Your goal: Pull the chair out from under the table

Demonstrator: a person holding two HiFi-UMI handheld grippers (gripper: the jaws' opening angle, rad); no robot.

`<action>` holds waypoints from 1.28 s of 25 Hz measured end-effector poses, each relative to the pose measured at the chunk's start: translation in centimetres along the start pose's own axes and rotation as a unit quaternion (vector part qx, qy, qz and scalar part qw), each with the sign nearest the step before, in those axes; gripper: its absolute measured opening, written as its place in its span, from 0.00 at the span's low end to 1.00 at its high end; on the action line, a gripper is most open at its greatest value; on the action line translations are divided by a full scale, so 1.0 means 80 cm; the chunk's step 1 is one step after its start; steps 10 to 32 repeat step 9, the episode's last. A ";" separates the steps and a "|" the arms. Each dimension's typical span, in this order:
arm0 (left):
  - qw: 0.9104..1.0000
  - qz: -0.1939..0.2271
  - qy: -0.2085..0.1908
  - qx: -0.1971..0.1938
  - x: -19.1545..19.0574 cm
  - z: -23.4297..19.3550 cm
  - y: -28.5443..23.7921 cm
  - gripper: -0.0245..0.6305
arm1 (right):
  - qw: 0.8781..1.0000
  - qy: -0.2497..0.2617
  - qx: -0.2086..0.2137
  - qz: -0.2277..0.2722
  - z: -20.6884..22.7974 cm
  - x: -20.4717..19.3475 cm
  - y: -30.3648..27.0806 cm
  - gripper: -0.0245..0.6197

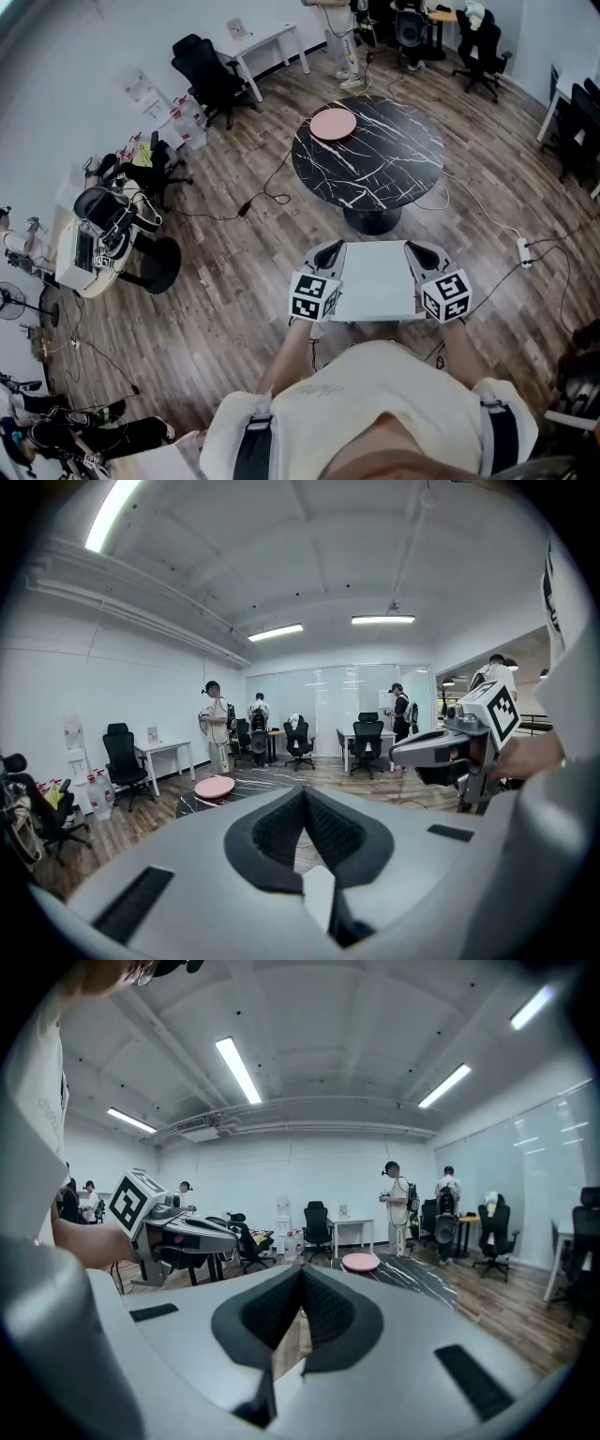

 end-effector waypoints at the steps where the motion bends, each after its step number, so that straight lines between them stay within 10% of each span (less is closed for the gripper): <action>1: 1.000 0.002 0.001 0.001 -0.001 0.000 0.002 0.06 | 1.000 0.001 -0.002 0.001 0.000 0.000 0.001 0.05; 32: 1.000 0.003 0.005 0.008 -0.006 0.004 0.010 0.06 | 1.000 0.004 -0.001 0.001 -0.002 -0.003 0.006 0.05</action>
Point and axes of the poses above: the fingertips, and each gripper's own axes: y backward along the fingers, z to its right, x out of its top, the point moved 9 cm from there along y, backward along the fingers, and after that the axes turned 13 degrees about z, right-handed, at the moved point
